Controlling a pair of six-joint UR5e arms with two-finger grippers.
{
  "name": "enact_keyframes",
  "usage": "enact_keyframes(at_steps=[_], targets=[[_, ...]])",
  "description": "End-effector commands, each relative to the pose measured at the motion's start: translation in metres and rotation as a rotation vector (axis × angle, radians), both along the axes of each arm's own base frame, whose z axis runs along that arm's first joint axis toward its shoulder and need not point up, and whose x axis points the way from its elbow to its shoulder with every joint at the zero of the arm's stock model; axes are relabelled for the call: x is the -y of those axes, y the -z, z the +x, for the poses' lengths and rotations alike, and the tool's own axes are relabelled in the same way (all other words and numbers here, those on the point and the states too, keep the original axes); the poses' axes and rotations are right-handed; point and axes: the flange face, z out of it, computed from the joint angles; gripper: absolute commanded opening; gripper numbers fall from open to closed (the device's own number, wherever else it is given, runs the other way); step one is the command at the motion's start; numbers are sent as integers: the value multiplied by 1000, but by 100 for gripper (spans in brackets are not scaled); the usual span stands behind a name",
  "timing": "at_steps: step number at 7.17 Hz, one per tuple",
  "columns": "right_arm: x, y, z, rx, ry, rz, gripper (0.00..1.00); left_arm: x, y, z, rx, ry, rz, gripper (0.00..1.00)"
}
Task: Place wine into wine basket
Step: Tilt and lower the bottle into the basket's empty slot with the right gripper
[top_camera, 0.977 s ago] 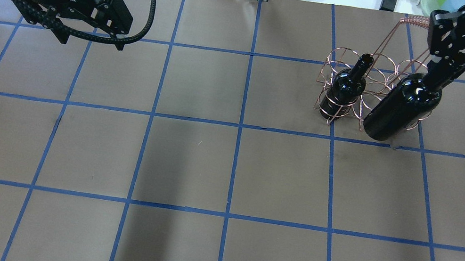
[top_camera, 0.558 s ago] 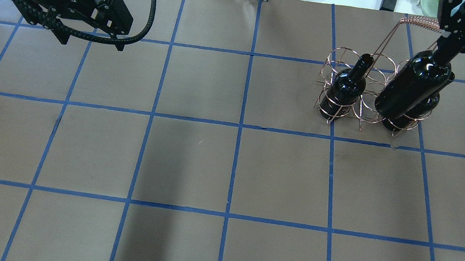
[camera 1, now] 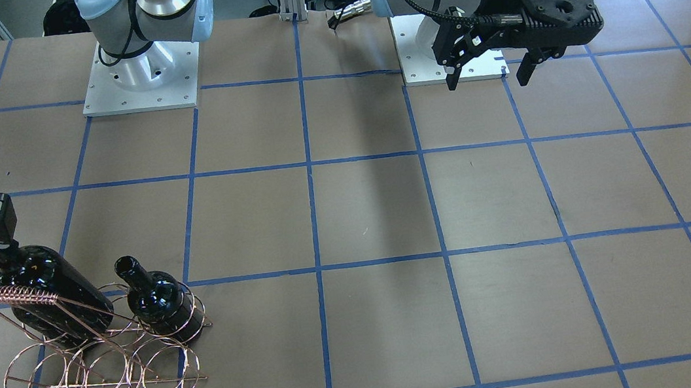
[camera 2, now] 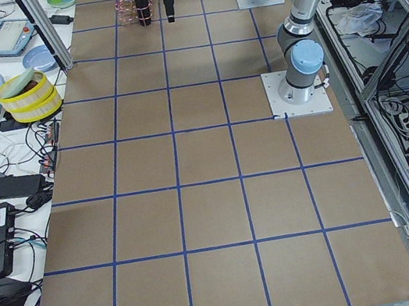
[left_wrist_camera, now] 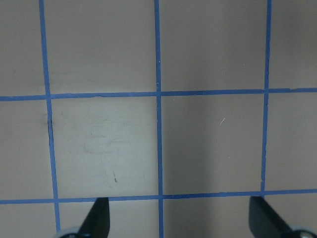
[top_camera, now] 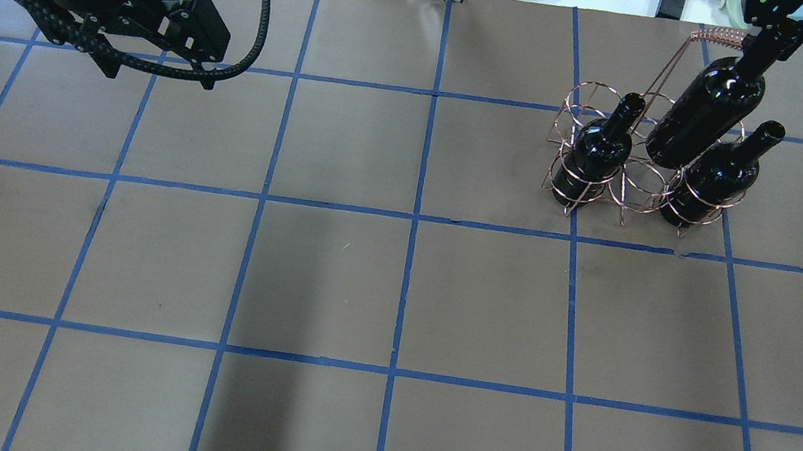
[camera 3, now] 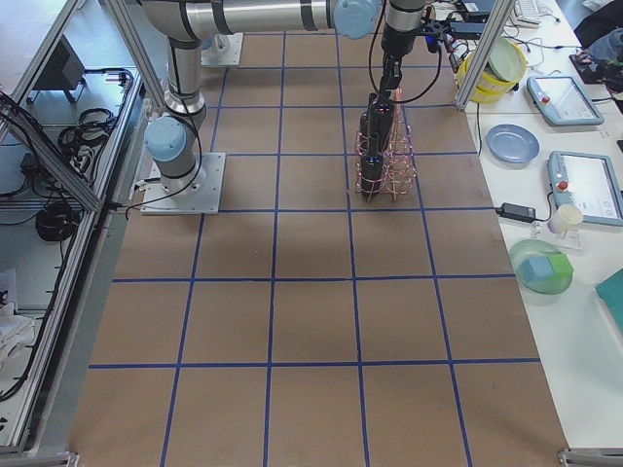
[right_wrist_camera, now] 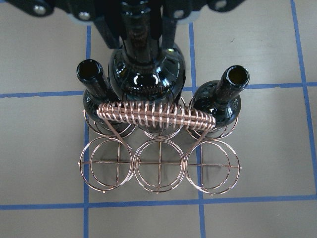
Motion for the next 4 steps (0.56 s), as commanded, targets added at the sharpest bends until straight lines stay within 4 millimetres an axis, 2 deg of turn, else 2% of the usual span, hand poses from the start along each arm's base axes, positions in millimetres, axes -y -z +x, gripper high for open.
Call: enact_keyframes(at_steps=[1, 4], targets=[[7, 13, 2, 6, -4, 12, 5, 0, 0, 0, 0, 0, 1, 100], [3, 30, 6, 13, -11, 51, 5, 0, 0, 0, 0, 0, -3, 100]])
